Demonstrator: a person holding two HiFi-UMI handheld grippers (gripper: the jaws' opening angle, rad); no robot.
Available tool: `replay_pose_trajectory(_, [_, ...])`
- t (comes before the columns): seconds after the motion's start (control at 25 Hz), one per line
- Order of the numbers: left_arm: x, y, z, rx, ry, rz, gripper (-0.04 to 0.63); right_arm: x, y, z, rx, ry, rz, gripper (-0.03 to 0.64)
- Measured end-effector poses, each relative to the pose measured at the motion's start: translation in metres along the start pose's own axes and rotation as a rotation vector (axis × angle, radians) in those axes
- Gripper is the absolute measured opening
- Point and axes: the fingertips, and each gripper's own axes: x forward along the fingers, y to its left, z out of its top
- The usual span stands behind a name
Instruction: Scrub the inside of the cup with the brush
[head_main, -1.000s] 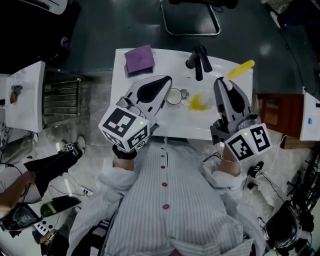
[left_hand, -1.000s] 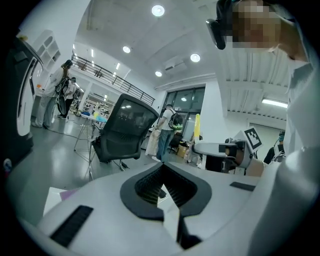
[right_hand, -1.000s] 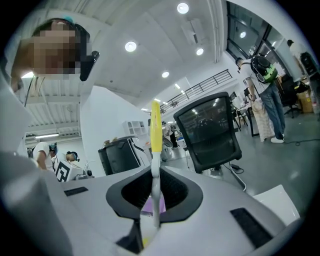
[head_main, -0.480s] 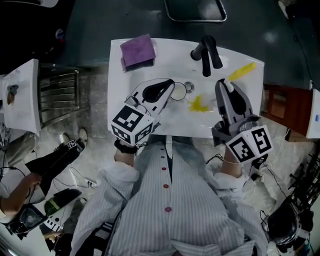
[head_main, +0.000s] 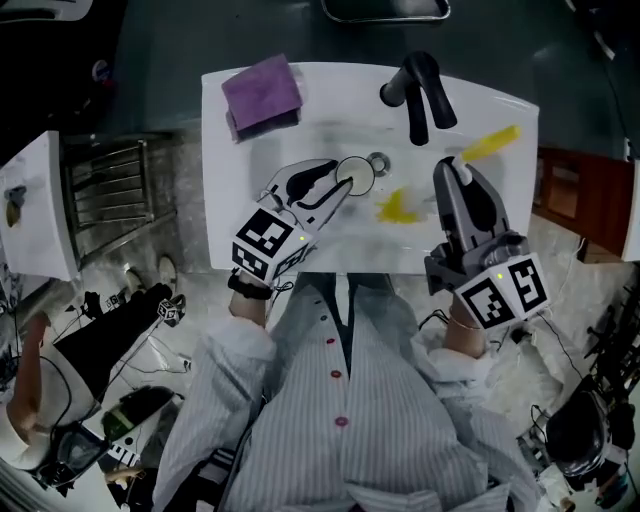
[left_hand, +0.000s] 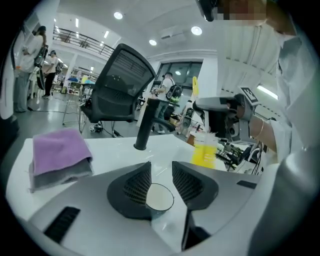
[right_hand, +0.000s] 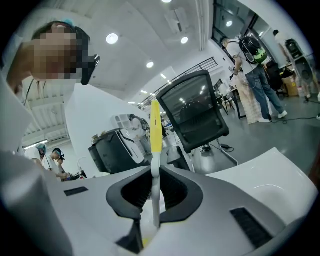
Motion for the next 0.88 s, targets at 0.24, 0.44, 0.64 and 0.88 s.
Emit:
replay_pose_trajectory(0.24, [0.017, -0.006, -0.033, 0.099, 0.103, -0.099, 0.224, -0.002, -0.004, -0.010, 0.016, 0.003, -0.019, 0.058])
replay_pose_trajectory(0.44, [0.031, -0.006, -0.059, 0.144, 0.168, -0.146, 0.279, -0.007, -0.012, -0.016, 0.029, 0.001, -0.043, 0.057])
replay_pose_trajectory(0.64, [0.043, -0.007, -0.083, 0.160, 0.249, -0.184, 0.345, -0.009, -0.016, -0.022, 0.035, 0.012, -0.048, 0.057])
replay_pose_trajectory(0.88, [0.056, 0.000, -0.100, 0.226, 0.298, -0.211, 0.373, -0.004, -0.020, -0.026, 0.035, 0.020, -0.046, 0.058])
